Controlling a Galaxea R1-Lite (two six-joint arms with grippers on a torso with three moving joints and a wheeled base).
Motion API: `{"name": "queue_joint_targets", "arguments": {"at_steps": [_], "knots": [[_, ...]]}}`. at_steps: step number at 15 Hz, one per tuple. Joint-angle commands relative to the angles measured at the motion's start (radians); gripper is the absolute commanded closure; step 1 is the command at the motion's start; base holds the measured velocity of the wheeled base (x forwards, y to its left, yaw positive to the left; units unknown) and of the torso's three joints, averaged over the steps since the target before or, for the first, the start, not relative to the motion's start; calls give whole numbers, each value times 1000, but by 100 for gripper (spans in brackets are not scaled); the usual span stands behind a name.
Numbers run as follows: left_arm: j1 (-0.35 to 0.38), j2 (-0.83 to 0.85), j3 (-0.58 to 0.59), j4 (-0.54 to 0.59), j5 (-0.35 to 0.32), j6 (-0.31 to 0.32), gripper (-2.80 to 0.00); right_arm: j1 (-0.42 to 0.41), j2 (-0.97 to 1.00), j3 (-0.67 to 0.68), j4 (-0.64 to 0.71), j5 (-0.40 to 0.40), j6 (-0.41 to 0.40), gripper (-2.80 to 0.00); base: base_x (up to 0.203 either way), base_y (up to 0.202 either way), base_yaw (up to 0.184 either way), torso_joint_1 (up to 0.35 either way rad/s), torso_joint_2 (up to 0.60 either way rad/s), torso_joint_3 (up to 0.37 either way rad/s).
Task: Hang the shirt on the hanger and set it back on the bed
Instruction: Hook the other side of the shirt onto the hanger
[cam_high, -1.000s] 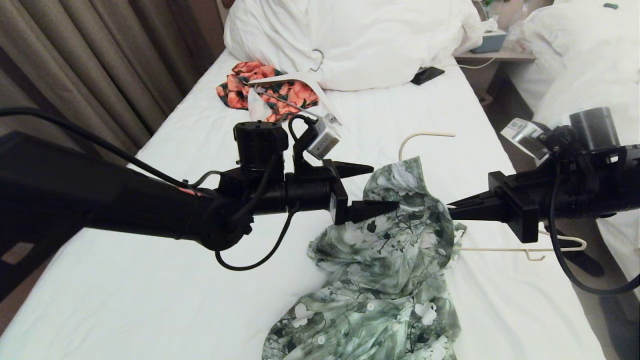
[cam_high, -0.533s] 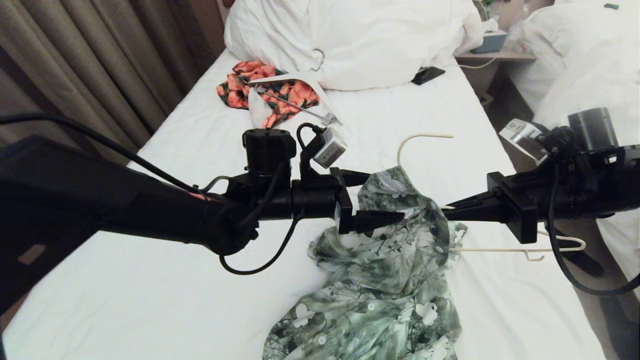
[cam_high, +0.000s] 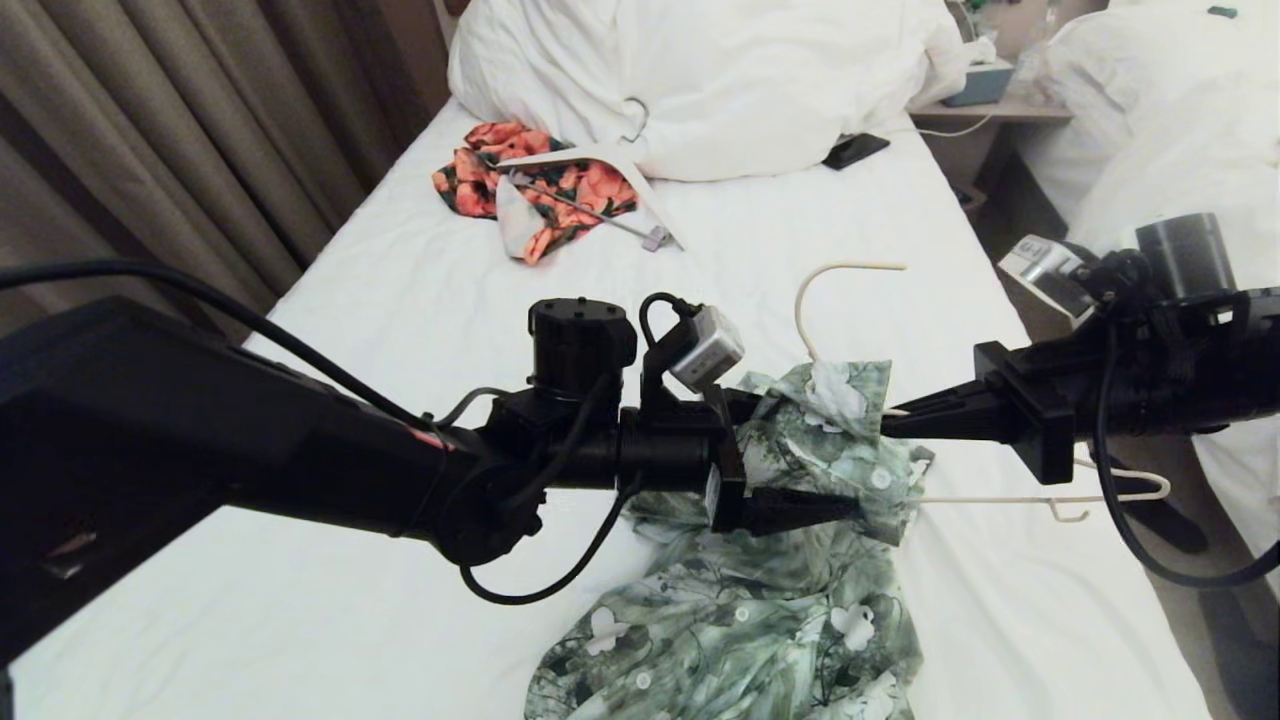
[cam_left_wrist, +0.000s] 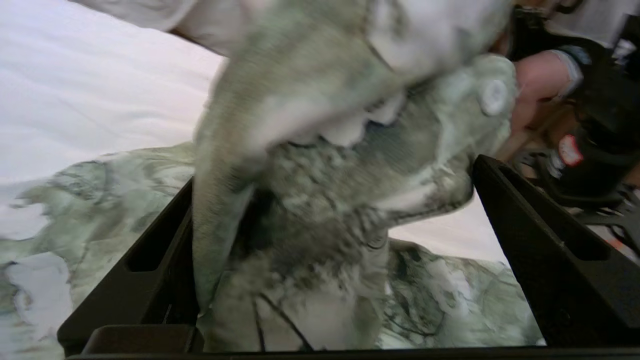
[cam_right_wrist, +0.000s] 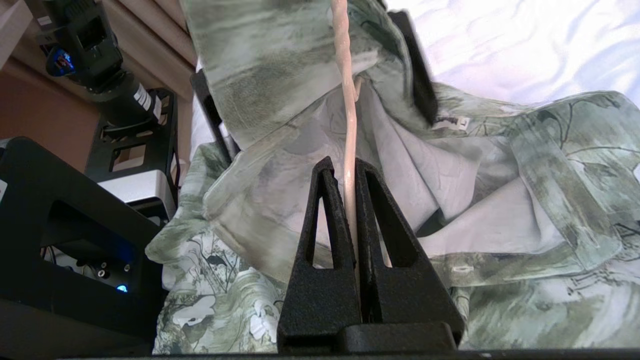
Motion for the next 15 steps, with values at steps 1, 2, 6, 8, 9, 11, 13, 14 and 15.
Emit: {"name": "queue_joint_targets", "arguments": {"at_steps": [1,2,6,8,9,11,13,14,15], "knots": [[-22,-5,-17,0,56,0,-280,0,2,0,1,7,-3,0,0,0,0,0,0,0],[-27,-7,-19,1,87,-1,-280,0,2,0,1,7,-3,0,0,0,0,0,0,0],[-52,-24,-40,57,184,-1,-280,0,2,0,1,7,2,0,0,0,0,0,0,0],[-52,-22,-43,61,187,-4,-280,0,0,0,-1,7,2,0,0,0,0,0,0,0],[-52,-21,-43,61,186,-5,0,0,0,0,-1,7,2,0,0,0,0,0,0,0],[-52,-21,-48,58,186,-7,0,0,0,0,0,7,2,0,0,0,0,0,0,0],[-52,-19,-52,59,185,-8,0,0,0,2,1,7,2,0,0,0,0,0,0,0],[-52,-18,-56,59,183,-17,0,0,0,2,1,7,2,0,0,0,0,0,0,0],[-52,-18,-57,57,183,-30,0,0,0,0,1,7,2,0,0,0,0,0,0,0]]}}
